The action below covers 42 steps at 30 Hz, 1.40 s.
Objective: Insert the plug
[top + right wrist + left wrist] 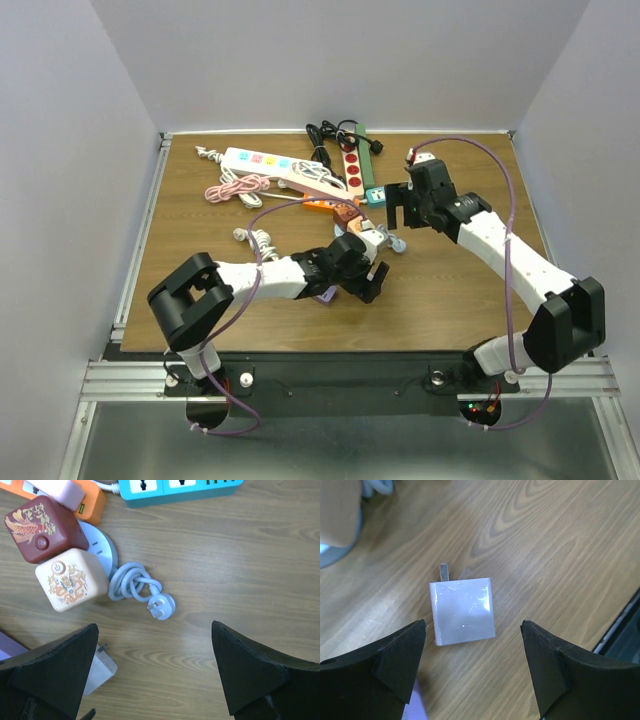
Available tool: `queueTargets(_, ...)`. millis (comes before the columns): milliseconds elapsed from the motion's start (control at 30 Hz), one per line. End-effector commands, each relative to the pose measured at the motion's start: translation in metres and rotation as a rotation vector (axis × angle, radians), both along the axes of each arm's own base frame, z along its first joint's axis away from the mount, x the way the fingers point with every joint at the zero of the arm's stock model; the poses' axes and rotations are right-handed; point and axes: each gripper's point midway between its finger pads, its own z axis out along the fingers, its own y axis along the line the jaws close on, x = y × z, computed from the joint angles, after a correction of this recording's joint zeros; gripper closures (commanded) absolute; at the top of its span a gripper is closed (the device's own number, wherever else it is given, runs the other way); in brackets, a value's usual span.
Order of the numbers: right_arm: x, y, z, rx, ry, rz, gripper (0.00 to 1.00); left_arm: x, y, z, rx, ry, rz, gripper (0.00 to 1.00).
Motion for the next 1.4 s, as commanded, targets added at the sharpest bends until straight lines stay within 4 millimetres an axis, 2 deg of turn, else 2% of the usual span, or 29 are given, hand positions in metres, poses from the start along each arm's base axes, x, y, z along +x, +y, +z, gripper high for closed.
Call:
queueTargets(0, -0.002, -0.004, 0.024, 0.058, -0.090, -0.046, 0.01, 0.013, -0.009, 0.008, 0.026, -0.040, 0.033, 0.11)
queueTargets(133, -0.015, -0.013, 0.011, 0.041, -0.069, -0.055, 0.01, 0.014, -0.007, -0.009, 0.066, -0.016, 0.044, 0.11)
queueTargets(300, -0.022, -0.012, 0.002, 0.053, -0.046, -0.039, 0.00, 0.010, -0.004, -0.027, 0.123, 0.023, 0.045, 0.11)
queueTargets(367, -0.024, -0.013, -0.001, 0.050, -0.042, -0.035, 0.00, 0.010, -0.004, -0.029, 0.127, 0.022, 0.038, 0.13)
queueTargets(467, -0.024, -0.016, -0.001, 0.031, -0.052, -0.032, 0.00, 0.005, -0.006, -0.035, 0.130, 0.043, 0.009, 0.25)
queueTargets(500, -0.024, -0.017, -0.001, 0.026, -0.054, -0.030, 0.00, 0.005, -0.008, -0.037, 0.130, 0.049, 0.003, 0.39)
queueTargets(567, -0.024, -0.018, 0.003, 0.030, -0.073, -0.027, 0.01, -0.001, -0.011, -0.043, 0.133, 0.083, -0.027, 0.56)
queueTargets(600, -0.022, -0.017, 0.007, 0.036, -0.089, -0.030, 0.00, -0.001, -0.013, -0.042, 0.128, 0.090, -0.035, 0.70)
queueTargets(667, -0.020, -0.018, 0.012, 0.039, -0.111, -0.035, 0.00, 0.000, -0.012, -0.041, 0.122, 0.123, -0.041, 0.88)
queueTargets(700, -0.020, -0.018, 0.014, 0.039, -0.120, -0.024, 0.00, 0.003, -0.011, -0.036, 0.112, 0.129, -0.037, 1.00)
queueTargets(767, -0.021, -0.014, 0.017, 0.040, -0.132, 0.016, 0.00, 0.014, 0.000, -0.026, 0.086, 0.179, 0.001, 1.00)
queueTargets(833, -0.024, -0.010, 0.020, 0.040, -0.157, 0.076, 0.00, 0.023, 0.008, -0.004, 0.033, 0.220, 0.019, 1.00)
queueTargets(867, -0.024, -0.008, 0.023, 0.042, -0.173, 0.101, 0.00, 0.037, 0.019, 0.004, 0.009, 0.240, 0.068, 1.00)
queueTargets(933, -0.030, 0.003, 0.029, 0.050, -0.196, 0.216, 0.00, 0.050, 0.029, 0.022, -0.033, 0.262, 0.099, 1.00)
queueTargets(967, -0.034, 0.013, 0.029, 0.055, -0.206, 0.306, 0.01, 0.056, 0.037, 0.038, -0.073, 0.295, 0.105, 1.00)
queueTargets(1067, -0.040, 0.032, 0.031, 0.101, -0.224, 0.431, 0.02, 0.049, 0.040, 0.064, -0.153, 0.375, 0.057, 1.00)
queueTargets(1100, -0.044, 0.044, 0.033, 0.141, -0.241, 0.499, 0.02, 0.049, 0.040, 0.071, -0.179, 0.396, 0.057, 1.00)
queueTargets(1200, -0.052, 0.070, 0.037, 0.228, -0.259, 0.640, 0.02, 0.043, 0.044, 0.082, -0.228, 0.473, 0.011, 1.00)
queueTargets(1367, -0.057, 0.097, 0.018, 0.222, -0.208, 0.750, 0.05, 0.035, 0.054, 0.097, -0.234, 0.520, -0.027, 1.00)
